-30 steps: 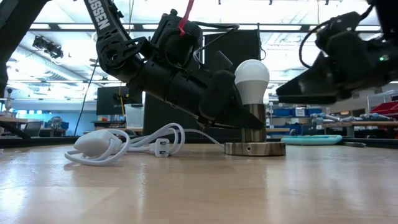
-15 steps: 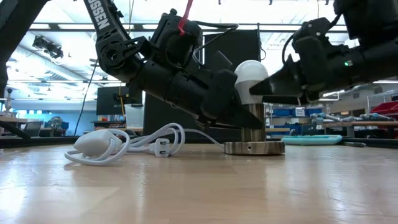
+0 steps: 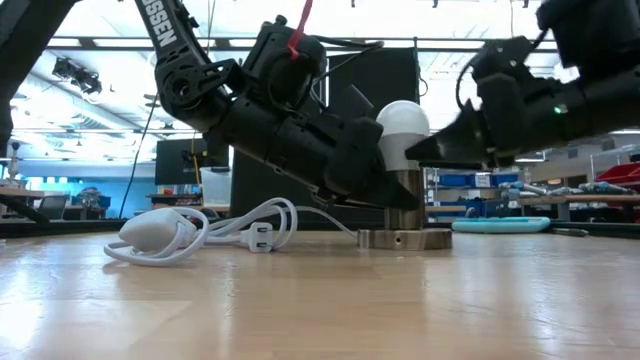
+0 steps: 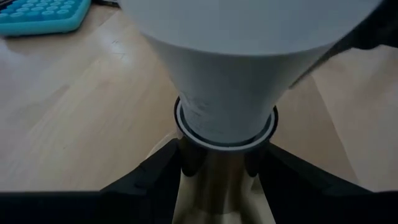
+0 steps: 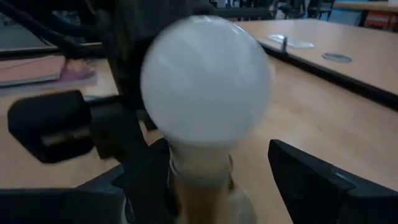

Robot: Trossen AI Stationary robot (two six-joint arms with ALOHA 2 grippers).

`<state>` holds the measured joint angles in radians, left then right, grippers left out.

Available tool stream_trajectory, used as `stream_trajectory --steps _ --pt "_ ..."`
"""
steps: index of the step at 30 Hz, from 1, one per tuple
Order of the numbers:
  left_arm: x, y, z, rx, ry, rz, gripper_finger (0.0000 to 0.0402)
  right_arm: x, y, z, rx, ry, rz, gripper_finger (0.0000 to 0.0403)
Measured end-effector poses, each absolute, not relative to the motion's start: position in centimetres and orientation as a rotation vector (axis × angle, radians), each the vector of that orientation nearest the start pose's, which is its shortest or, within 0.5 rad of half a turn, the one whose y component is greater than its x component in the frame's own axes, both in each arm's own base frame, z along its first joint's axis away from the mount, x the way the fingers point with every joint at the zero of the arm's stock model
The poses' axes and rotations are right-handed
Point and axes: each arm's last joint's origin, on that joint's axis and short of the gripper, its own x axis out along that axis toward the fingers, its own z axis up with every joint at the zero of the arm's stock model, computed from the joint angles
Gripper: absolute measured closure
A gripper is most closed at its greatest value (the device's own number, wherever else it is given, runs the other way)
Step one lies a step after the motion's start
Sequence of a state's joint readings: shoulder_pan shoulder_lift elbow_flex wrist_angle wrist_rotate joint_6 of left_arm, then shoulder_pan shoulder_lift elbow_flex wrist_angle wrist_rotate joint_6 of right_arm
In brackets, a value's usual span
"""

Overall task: Screw lightbulb
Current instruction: Insert the lightbulb into the lamp socket, then remove the lightbulb from the lamp socket

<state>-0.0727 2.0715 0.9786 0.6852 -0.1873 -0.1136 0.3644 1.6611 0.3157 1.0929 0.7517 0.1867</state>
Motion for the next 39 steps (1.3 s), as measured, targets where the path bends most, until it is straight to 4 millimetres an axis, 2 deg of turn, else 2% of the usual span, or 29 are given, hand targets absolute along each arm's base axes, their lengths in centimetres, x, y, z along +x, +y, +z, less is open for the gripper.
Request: stream_trajectory --steps 6,9,13,22,25,34,39 --pt "40.0 -2.4 10.7 -0.057 0.405 0.138 0.0197 20.7 6.1 11.7 0.093 0.156 -0.509 0.0131" --pt "40.0 -2.4 10.7 -0.057 0.405 0.138 0.0197 20.3 6.2 12.0 0.108 0.151 -0.466 0.0131" --pt "40.0 -2.4 10.7 -0.059 0.395 0.136 0.0197 21.5 6.8 12.4 0.119 0.157 -0.387 0.0131" --pt "40.0 -2.3 10.7 -0.059 0.392 0.157 0.0198 25.0 7.1 12.3 0.069 0.186 -0.379 0.0132" --pt "40.0 -2.3 10.7 -0.059 0.392 0.157 0.0198 25.3 6.9 12.1 0.074 0.185 -0.392 0.0142" --pt "40.0 -2.4 10.7 -0.061 0.393 0.125 0.0198 25.5 6.7 12.1 0.072 0.191 -0.333 0.0222" --pt "40.0 -2.5 10.7 -0.042 0.404 0.057 0.0198 25.2 6.7 11.9 0.076 0.196 -0.293 0.0229"
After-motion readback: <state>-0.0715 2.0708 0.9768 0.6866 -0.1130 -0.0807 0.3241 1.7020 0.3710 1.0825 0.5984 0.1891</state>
